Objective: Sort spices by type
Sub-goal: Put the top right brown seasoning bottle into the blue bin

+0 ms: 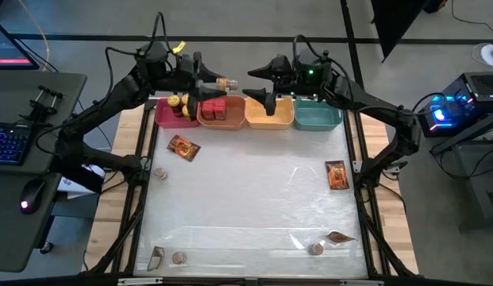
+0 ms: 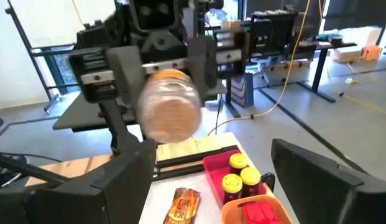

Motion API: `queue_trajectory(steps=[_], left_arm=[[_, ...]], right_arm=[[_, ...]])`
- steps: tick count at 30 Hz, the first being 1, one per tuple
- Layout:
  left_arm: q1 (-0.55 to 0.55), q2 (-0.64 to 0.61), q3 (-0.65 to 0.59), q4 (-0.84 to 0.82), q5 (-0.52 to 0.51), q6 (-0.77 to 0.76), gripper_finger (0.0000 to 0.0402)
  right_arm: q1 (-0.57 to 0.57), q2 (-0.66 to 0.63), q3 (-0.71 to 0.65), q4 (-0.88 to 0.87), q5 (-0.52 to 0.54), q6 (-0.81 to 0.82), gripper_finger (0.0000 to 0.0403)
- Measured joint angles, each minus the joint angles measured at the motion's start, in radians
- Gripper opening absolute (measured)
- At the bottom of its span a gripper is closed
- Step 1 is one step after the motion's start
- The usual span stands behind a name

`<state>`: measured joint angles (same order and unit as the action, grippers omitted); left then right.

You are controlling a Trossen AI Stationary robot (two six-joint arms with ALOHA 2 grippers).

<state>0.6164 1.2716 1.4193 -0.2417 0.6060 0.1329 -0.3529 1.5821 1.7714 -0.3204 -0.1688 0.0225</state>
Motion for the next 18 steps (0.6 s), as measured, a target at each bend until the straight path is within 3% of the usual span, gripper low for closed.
queue_trajectory(steps=[8,15,18], left_arm=[[-0.055,0.005,0.0,0.002,-0.053,0.115,0.0154],[-0.057,0.004,0.001,0.0,-0.03,0.124,0.0154],[-0.054,0.009,0.001,-0.002,-0.064,0.16,0.0154]], right_arm=[[-0.001,0.03,0.0,0.044,-0.027,-0.014,0.0316],[0.002,0.032,0.0,0.056,-0.189,-0.022,0.0316],[0.006,0.034,0.0,0.058,-0.257,-0.019,0.0316]])
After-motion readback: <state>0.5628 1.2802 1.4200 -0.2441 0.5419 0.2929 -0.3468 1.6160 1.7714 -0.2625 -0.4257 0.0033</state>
